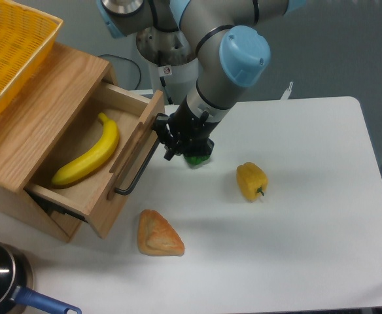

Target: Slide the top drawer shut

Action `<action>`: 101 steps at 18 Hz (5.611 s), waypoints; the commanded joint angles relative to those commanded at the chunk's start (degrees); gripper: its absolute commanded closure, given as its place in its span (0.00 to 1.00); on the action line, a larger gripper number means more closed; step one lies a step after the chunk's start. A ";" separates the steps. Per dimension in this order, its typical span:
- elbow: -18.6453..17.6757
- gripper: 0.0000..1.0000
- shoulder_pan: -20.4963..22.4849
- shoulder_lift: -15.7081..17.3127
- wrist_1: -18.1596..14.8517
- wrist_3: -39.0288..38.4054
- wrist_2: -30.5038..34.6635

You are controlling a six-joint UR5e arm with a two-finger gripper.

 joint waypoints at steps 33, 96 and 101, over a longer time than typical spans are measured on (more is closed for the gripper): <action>-0.26 0.97 -8.88 1.06 0.00 -7.47 0.09; 0.61 0.00 10.79 -3.50 15.45 7.99 29.62; 2.63 0.00 17.74 -6.59 16.44 21.51 28.04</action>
